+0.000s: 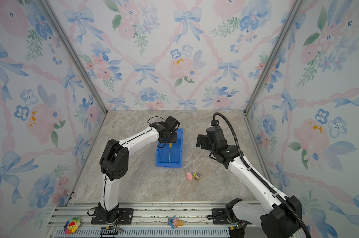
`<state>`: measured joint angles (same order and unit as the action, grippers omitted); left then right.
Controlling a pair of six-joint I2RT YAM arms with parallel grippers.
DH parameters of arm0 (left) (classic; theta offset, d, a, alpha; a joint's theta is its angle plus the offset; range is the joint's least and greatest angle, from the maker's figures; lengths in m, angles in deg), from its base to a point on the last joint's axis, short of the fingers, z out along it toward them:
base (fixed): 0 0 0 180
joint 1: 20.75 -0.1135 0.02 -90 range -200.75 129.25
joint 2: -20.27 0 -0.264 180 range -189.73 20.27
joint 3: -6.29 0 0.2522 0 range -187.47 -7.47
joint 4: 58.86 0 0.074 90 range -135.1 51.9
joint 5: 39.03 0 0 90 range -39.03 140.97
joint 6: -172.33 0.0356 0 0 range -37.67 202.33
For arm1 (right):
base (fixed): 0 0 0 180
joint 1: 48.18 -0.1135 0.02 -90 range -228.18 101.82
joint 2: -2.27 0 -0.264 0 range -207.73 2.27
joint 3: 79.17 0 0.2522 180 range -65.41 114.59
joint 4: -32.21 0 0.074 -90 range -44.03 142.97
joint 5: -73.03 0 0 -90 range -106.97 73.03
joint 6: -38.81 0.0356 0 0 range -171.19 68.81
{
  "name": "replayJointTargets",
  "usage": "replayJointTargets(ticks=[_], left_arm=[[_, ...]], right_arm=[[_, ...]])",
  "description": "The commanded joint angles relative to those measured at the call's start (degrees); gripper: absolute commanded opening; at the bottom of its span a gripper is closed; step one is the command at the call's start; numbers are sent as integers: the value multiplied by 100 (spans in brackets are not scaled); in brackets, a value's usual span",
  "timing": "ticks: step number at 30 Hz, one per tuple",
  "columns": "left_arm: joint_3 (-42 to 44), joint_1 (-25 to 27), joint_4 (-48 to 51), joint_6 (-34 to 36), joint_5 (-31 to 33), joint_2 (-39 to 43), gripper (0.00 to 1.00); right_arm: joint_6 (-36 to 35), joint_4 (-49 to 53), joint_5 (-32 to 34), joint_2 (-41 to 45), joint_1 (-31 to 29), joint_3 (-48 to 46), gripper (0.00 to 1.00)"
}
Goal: Put the screwdriver in the bin
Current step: 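Lift the screwdriver with the left gripper and carry it over the blue bin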
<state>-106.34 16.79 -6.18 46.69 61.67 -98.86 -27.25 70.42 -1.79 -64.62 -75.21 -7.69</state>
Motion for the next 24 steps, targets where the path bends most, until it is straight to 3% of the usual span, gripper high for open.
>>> replayJointTargets(ticks=[1,24], left_arm=[[-97,51,46,-154,265,-146,0],[-150,131,-85,-424,542,-830,3]], right_arm=[[-101,57,-68,97,84,-93,97],[-92,25,-15,226,189,-182,97]])
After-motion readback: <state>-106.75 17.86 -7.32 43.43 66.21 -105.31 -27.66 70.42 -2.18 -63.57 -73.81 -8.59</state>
